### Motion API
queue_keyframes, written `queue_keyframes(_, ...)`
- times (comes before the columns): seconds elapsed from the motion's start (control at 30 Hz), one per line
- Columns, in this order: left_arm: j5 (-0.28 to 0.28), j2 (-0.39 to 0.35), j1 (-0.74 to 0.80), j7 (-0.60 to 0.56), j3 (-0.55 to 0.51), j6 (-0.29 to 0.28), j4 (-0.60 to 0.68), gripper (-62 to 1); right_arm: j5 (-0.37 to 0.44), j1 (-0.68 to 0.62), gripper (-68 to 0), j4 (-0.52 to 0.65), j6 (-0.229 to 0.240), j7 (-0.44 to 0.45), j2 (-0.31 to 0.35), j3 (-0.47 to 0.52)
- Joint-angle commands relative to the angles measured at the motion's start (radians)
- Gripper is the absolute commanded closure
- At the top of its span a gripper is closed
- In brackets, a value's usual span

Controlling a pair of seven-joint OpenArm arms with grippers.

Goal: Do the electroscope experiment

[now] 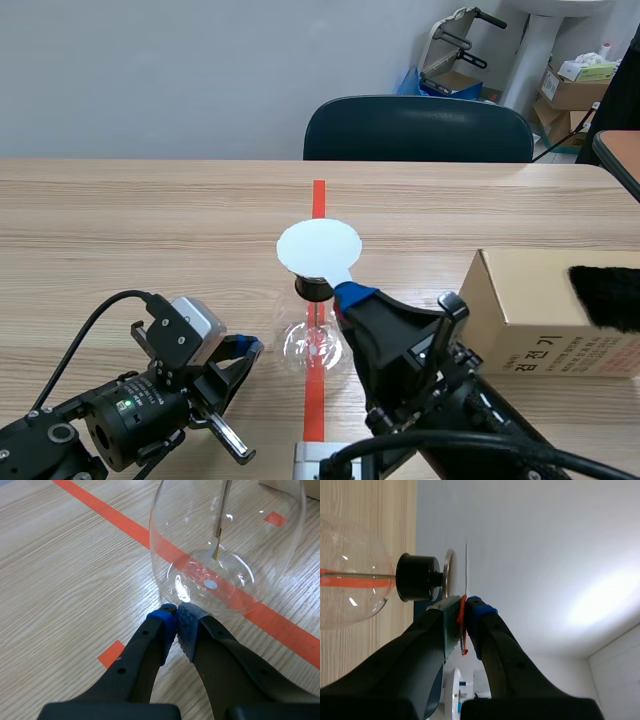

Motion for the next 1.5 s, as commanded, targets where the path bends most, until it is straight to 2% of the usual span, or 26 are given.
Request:
queue_keyframes(0.0,-0.006,0.006,-0.003,-0.014,-0.004,-0.002,0.019,-4.4,-0.001,0.007,-1.7,0.013,-0.011,0.006,0.013,0.003)
queue_keyframes(0.4,-0.006,0.006,-0.003,-0.014,-0.004,-0.002,0.019,-4.4,-0.001,0.007,-1.7,0.013,-0.011,0.011,0.013,0.003)
queue_keyframes(0.5,-0.006,0.006,-0.003,-0.014,-0.004,-0.002,0.019,-4.4,-0.001,0.007,-1.7,0.013,-0.011,-0.012,0.013,0.003)
queue_keyframes(0.67,-0.006,0.006,-0.003,-0.014,-0.004,-0.002,0.019,-4.4,-0.001,0.007,-1.7,0.013,-0.011,-0.120,0.013,0.003)
queue_keyframes(0.93,-0.006,0.005,-0.003,-0.014,-0.004,-0.002,0.019,-4.4,-0.001,0.007,-1.7,0.013,-0.011,-0.413,0.013,0.003)
queue_keyframes(1.13,-0.006,0.005,-0.003,-0.014,-0.004,-0.002,0.019,-4.4,-0.001,0.007,-1.7,0.013,-0.011,-0.582,0.013,0.003)
queue_keyframes(1.27,-0.006,0.005,-0.003,-0.014,-0.004,-0.002,0.019,-4.4,-0.001,0.007,-1.7,0.013,-0.011,-0.637,0.013,0.003)
queue_keyframes(1.47,-0.006,0.005,-0.003,-0.014,-0.004,-0.002,0.019,-4.4,-0.001,0.007,-1.7,0.013,-0.011,-0.629,0.013,0.003)
